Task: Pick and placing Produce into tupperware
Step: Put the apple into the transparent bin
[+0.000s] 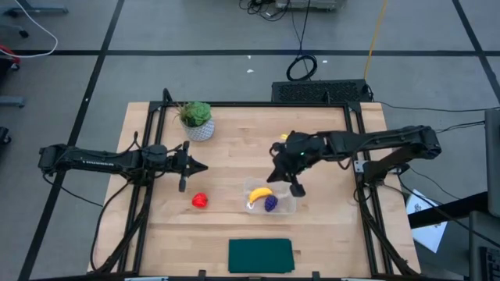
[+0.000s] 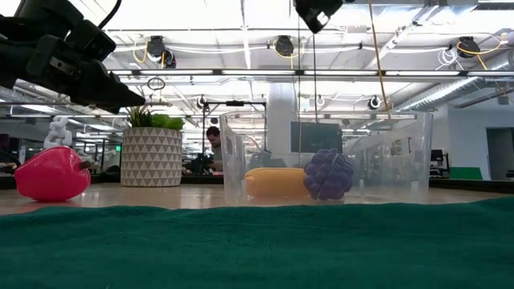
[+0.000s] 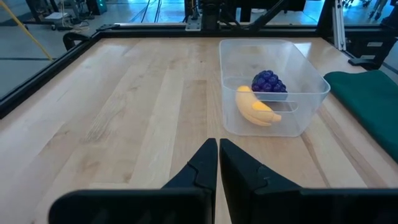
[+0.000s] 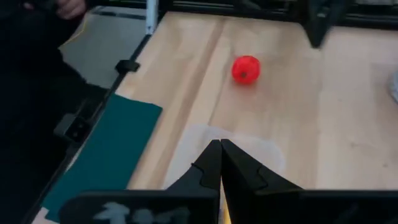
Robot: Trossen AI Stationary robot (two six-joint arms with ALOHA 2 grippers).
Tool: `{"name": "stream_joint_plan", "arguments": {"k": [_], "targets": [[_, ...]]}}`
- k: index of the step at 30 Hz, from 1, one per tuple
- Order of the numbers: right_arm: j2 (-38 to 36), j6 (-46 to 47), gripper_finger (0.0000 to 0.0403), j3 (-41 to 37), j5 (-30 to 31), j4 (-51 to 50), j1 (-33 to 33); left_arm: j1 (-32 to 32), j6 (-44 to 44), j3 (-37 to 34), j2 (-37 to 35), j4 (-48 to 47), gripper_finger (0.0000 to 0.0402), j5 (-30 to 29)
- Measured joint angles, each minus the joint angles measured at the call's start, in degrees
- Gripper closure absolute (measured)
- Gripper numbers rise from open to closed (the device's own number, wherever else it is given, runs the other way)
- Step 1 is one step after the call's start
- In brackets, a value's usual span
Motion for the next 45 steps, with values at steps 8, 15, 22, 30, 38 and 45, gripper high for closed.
{"name": "stream_joint_plan", "arguments": {"k": [8, 15, 22, 30, 38, 45], "targets": [[-9.2, 3.0, 0.0403, -10.9, 0.4, 8.5, -6.2, 0.0, 0.0, 0.0, 0.0, 0.1, 0.0378, 0.0], [-17.1, 3.5, 0.0403, -20.3, -2.5, 18.1, -10.6, 0.0, 0.0, 0.0, 0.0, 0.1, 0.0378, 0.0], [-24.2, 3.8, 0.0403, -28.3, -1.0, 24.9, -11.2, 0.0, 0.0, 0.0, 0.0, 0.1, 0.0378, 0.0], [-28.9, 0.7, 0.0403, -31.6, 3.8, 24.3, -11.1, 0.0, 0.0, 0.0, 0.0, 0.1, 0.0378, -1.4], [-31.4, 0.0, 0.0403, -31.6, -2.8, 25.8, -11.5, 0.0, -0.2, 0.0, 0.0, 0.1, 0.0378, -1.4], [-32.6, 3.0, 0.0403, -36.8, -2.3, 30.9, -11.5, 0.0, -0.2, 0.0, 0.0, 0.1, 0.0378, -1.4]]}}
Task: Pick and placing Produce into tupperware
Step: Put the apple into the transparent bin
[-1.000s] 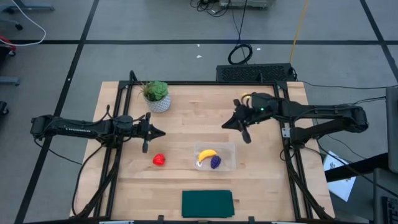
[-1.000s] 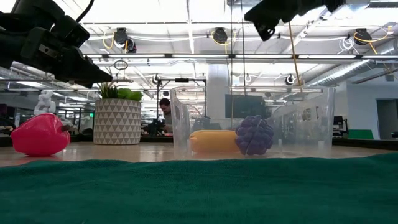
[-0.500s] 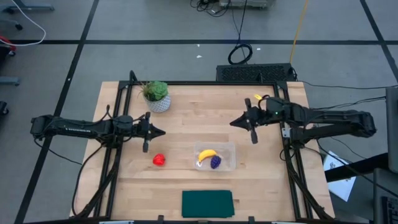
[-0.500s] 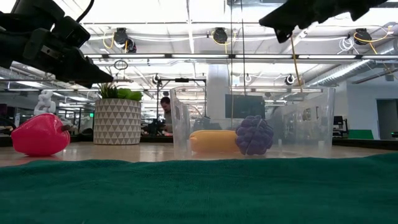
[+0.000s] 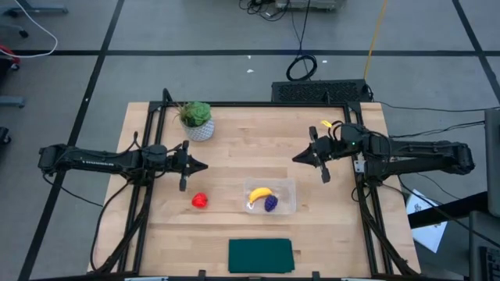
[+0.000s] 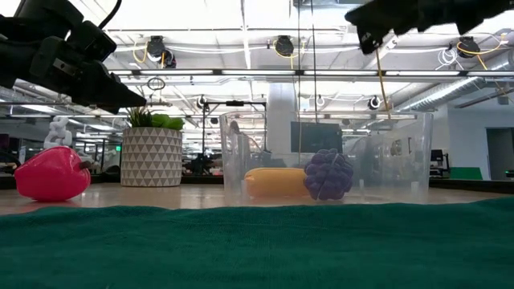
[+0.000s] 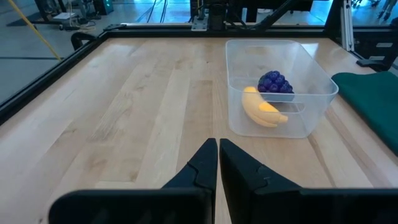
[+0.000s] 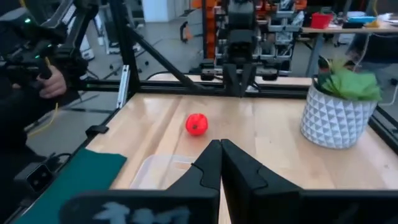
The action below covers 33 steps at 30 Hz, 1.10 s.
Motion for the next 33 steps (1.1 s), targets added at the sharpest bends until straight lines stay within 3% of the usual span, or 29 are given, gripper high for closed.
{"name": "stream_joint_plan", "arguments": {"k": [5, 15, 27, 33], "targets": [[-1.4, 2.3, 0.0403, -5.4, 5.9, 2.7, 0.0, 0.0, 0.0, 0.0, 0.0, -0.1, 0.0378, 0.0], [-2.6, 6.1, 0.0403, -15.1, 2.0, 16.7, 2.8, 0.0, 0.0, 0.0, 0.0, 0.0, 0.0378, 0.0], [-3.0, 2.7, 0.0403, -16.9, 10.5, 14.9, 3.6, 0.0, -0.1, 0.0, 0.0, 0.0, 0.0378, 0.0], [-4.3, 3.5, 0.0403, -21.6, 8.8, 25.2, 4.2, 0.0, -0.2, 0.0, 0.0, 0.0, 0.0378, 0.0]]}}
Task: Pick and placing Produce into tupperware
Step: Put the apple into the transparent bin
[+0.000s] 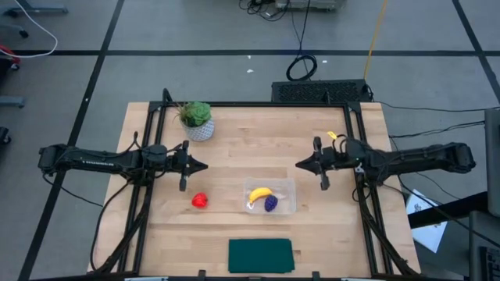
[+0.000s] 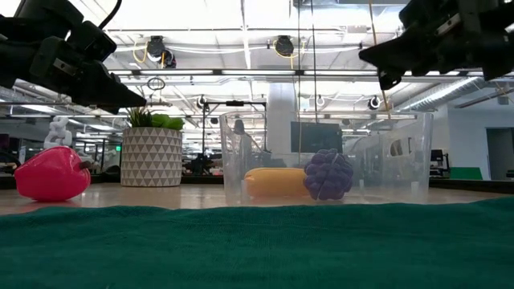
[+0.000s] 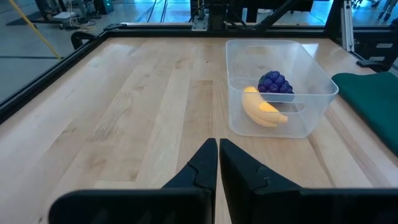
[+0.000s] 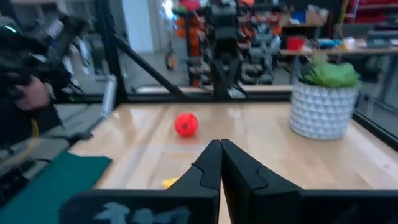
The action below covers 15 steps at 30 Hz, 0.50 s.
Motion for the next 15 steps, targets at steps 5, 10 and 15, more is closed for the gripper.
{"name": "stream_joint_plan", "arguments": {"k": [5, 10, 15], "targets": [[-2.6, 2.0, 0.0403, -3.7, -0.4, 5.3, -0.1, 0.0, 0.1, 0.0, 0.0, 0.0, 0.0378, 0.0], [-6.2, 2.6, 0.0403, -4.5, -0.5, 5.5, -0.3, 0.0, 0.0, 0.0, 0.0, 0.0, 0.0378, 0.0], [-8.9, 2.5, 0.0403, -4.6, -1.8, 4.3, -0.3, 0.0, 0.0, 0.0, 0.0, 0.0, 0.0378, 0.0]]}}
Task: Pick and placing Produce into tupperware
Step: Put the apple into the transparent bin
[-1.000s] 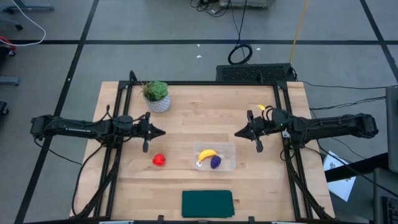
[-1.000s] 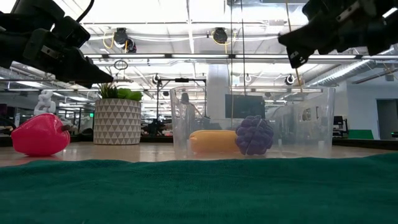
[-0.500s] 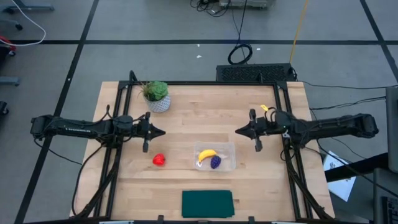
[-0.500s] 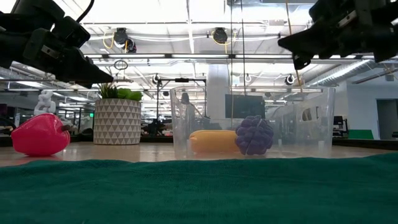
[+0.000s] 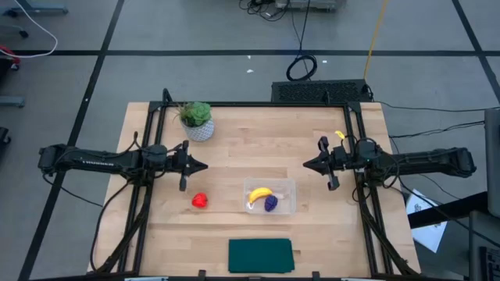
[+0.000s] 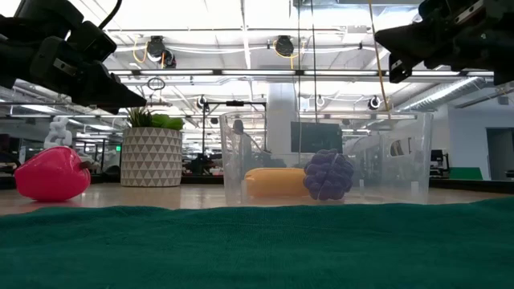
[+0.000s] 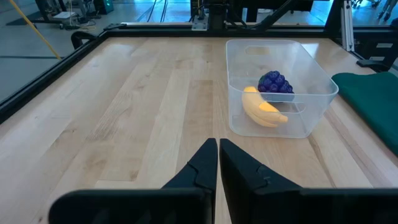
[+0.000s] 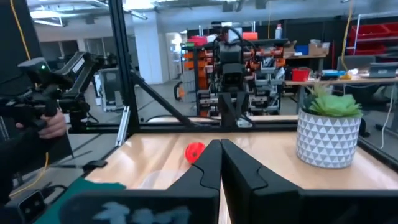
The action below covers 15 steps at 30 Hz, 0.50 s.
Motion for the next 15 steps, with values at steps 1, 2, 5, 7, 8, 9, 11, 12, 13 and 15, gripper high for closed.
{"name": "stream_joint_plan", "arguments": {"k": [1, 2, 5, 7, 8, 9, 11, 12, 13, 15], "targets": [[-0.3, 0.0, 0.0403, 0.0, 0.0, -0.7, 0.0, 0.0, 0.0, 0.0, 0.0, 0.0, 0.0378, 0.0], [-0.5, -0.1, 0.0403, 0.0, 0.0, -1.2, 0.0, 0.0, 0.0, 0.0, 0.0, 0.0, 0.0378, 0.0], [-1.1, -0.4, 0.0403, 0.0, 0.0, -2.5, 0.0, 0.0, 0.0, 0.0, 0.0, 0.0, 0.0378, 0.0], [-1.4, -0.5, 0.0403, 0.0, 0.0, -2.8, 0.0, 0.0, 0.0, 0.0, 0.0, 0.0, 0.0378, 0.0], [-1.6, -0.5, 0.0403, 0.0, 0.3, -2.8, 0.0, 0.0, 0.0, 0.0, 0.0, 0.0, 0.0378, 0.0], [-1.7, -0.5, 0.0403, 0.0, 1.0, -2.8, 0.0, 0.0, 0.0, 0.0, 0.0, 0.0, 0.0378, 0.0], [-2.2, -0.4, 0.0403, 0.0, 3.9, -3.8, 0.0, 0.0, 0.0, 0.0, 0.0, 0.0, 0.0378, 0.0], [-2.2, -0.5, 0.0403, 0.0, 5.8, -4.6, 0.0, 0.0, 0.0, 0.0, 0.0, 0.0, 0.0378, 0.0], [-2.2, -0.8, 0.0403, 0.0, 7.0, -5.2, 0.0, 0.0, 0.0, 0.0, 0.0, 0.0, 0.0378, 0.0], [-2.2, -1.3, 0.0403, 0.0, 8.0, -6.1, 0.0, 0.0, 0.0, 0.0, 0.0, 0.0, 0.0378, 0.0]]}}
